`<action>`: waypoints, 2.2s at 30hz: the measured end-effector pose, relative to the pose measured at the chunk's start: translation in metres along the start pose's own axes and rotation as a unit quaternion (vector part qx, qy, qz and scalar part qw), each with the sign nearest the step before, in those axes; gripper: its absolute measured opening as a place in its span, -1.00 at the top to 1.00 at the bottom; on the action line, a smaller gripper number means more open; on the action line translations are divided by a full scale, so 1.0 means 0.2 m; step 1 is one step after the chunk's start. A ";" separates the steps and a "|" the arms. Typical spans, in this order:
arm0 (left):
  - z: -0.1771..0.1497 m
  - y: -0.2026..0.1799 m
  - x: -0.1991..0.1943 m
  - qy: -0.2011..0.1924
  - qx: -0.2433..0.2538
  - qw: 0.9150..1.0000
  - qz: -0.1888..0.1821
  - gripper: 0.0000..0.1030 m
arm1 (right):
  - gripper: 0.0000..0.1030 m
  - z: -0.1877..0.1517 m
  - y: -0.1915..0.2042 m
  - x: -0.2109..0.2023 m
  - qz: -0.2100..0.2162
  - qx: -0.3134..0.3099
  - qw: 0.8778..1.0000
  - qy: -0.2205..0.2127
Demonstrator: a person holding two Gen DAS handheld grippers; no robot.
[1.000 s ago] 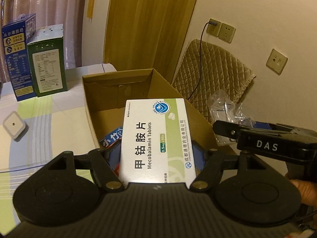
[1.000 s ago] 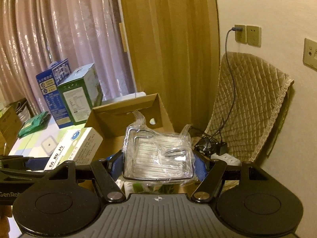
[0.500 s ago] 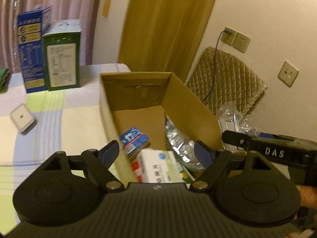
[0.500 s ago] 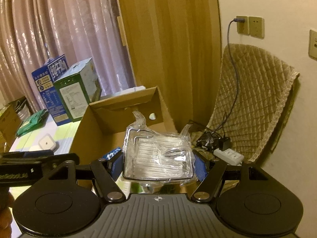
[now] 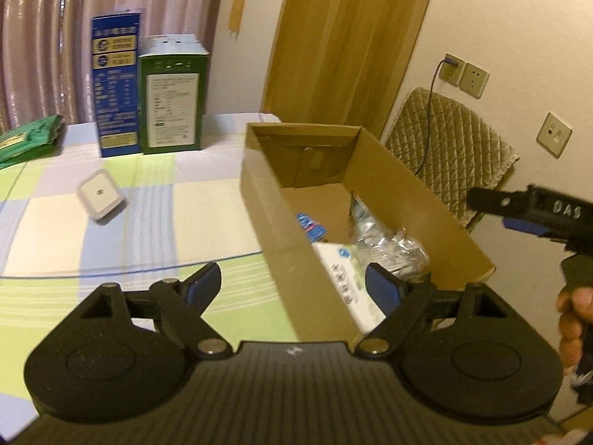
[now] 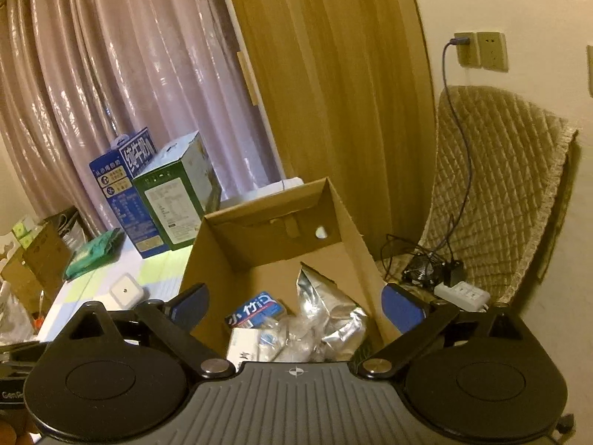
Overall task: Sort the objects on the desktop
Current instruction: 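Withdraw both open tools from the cardboard box back over the table, then grasp the black cable with right tool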
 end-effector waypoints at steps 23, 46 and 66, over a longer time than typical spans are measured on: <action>-0.18 0.74 -0.60 -0.021 -0.030 0.993 0.109 -0.76 | -0.96 -0.11 0.84 -0.23 0.127 -0.090 0.988 0.006; -0.03 1.21 -0.08 -0.015 -0.002 0.987 0.157 -0.98 | -0.71 -0.43 1.25 0.57 0.146 -0.205 0.960 0.121; -0.01 1.23 0.19 0.014 0.014 0.992 0.121 -0.97 | 0.08 -0.54 1.22 0.95 0.142 -0.257 0.944 0.149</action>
Point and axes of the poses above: each gripper's, at about its wrist camera, not at the fingertips, and x roughly the way its jaws point, y to its left, z to its top, the point moved 2 cm from there along x, roughly the way its jaws point, and after that the axes turned 13 degrees about -x, right-handed, at the moved point
